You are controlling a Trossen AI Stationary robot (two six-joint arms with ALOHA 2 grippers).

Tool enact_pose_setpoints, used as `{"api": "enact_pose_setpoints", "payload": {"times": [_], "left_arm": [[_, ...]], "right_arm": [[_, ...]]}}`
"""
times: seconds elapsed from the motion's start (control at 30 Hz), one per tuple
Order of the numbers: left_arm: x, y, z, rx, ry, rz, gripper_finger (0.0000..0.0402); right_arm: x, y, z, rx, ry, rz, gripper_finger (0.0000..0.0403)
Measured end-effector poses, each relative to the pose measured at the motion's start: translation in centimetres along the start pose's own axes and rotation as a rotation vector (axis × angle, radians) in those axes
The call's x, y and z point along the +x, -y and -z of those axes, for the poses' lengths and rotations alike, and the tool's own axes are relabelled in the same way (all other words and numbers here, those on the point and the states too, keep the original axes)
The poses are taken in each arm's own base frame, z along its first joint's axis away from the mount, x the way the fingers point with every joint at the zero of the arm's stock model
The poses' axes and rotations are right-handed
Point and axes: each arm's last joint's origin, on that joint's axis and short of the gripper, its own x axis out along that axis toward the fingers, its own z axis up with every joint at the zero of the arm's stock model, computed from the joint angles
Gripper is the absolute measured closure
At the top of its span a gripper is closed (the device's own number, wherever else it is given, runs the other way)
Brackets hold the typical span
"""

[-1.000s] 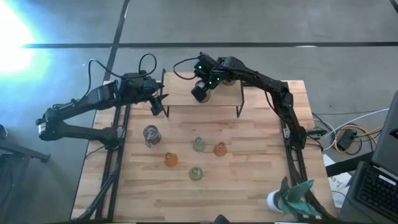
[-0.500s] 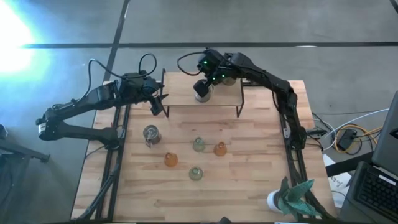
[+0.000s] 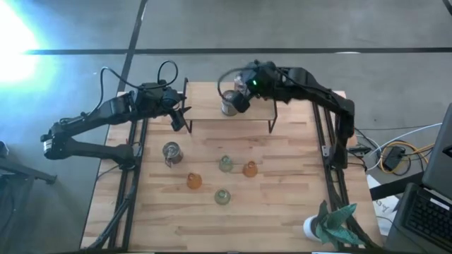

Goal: Pick & Place candle stick holders
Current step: Put the silver scented candle on the shelf

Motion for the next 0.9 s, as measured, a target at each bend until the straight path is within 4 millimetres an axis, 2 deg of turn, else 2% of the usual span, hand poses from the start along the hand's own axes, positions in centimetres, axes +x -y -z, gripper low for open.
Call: {"api": "enact_pose_setpoints", "payload": {"times": [0.13, 0.27, 0.4, 0.67, 0.9], "left_arm": [[0.2, 0.1, 0.4, 0.003, -0.016, 0.002, 0.0200], [0.3, 0.1, 0.5, 0.004, -0.020, 0.003, 0.0200], [0.5, 0.2, 0.6, 0.005, -0.024, 0.003, 0.0200], [0.5, 0.2, 0.7, 0.006, -0.027, 0.004, 0.0200], [0.5, 0.2, 0.7, 0.006, -0.027, 0.003, 0.0200]], "right_arm": [[-1.2, -1.7, 1.6, -0.023, -0.011, 0.116, 0.0012], [-0.8, -3.6, 3.1, -0.070, -0.003, 0.219, 0.0061], [0.7, -4.8, 4.8, -0.083, -0.032, 0.264, 0.0151], [3.7, -5.4, 8.2, -0.003, -0.026, 0.343, 0.0372], [3.6, -4.2, 10.5, 0.093, 0.082, 0.209, 0.0394]]}}
